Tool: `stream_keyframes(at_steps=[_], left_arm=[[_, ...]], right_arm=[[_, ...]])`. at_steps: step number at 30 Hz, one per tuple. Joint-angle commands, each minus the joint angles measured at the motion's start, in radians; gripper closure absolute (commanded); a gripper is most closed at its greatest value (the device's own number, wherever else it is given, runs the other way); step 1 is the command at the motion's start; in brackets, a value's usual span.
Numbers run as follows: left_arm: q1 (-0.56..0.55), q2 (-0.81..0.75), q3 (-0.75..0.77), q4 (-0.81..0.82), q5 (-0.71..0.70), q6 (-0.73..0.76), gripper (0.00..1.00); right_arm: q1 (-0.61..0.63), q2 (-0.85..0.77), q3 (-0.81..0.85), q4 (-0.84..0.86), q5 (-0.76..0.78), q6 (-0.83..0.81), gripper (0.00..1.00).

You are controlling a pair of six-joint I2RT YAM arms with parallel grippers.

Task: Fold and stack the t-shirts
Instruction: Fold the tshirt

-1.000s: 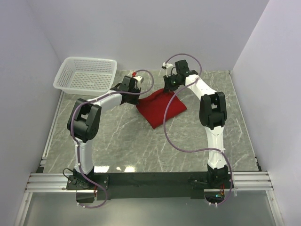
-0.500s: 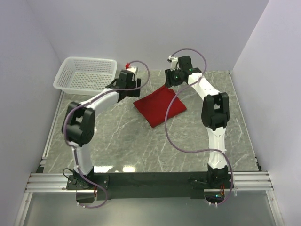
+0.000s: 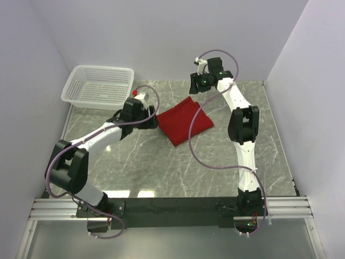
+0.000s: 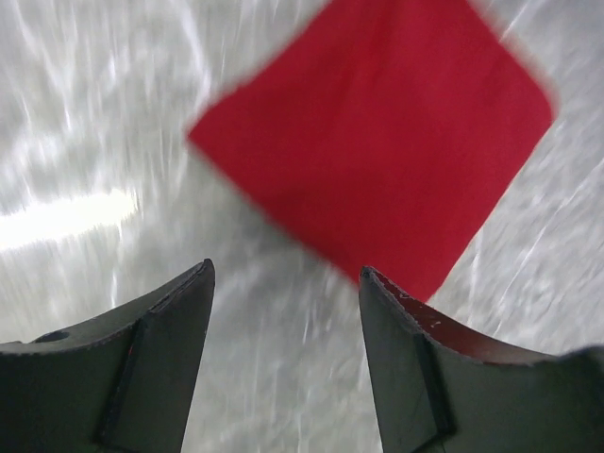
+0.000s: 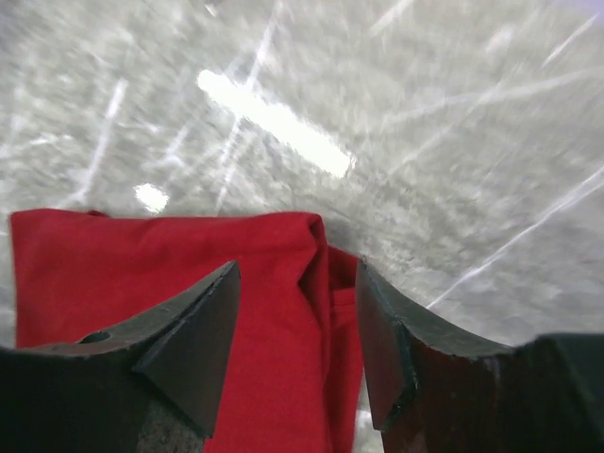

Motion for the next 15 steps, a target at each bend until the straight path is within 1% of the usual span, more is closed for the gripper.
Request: stream_keyframes(at_steps=[1, 8, 15], left_arm=[[-0.003, -0.090, -0.067, 0.052, 0.035, -0.095, 0.33], [-0.009, -0.163, -0.174, 0.078, 0.047, -0.158, 0.32], [-0.016, -0.194, -0.205, 0.078, 0.047, -0.186, 0.32]], right_arm=[[0.010, 0.046, 0.057, -0.055, 0.022, 0.035, 0.40], [0.030, 0.095, 0.063, -0.104, 0.019, 0.069, 0.41], [0.039, 0.124, 0.097, -0.112, 0.016, 0.115, 0.45]])
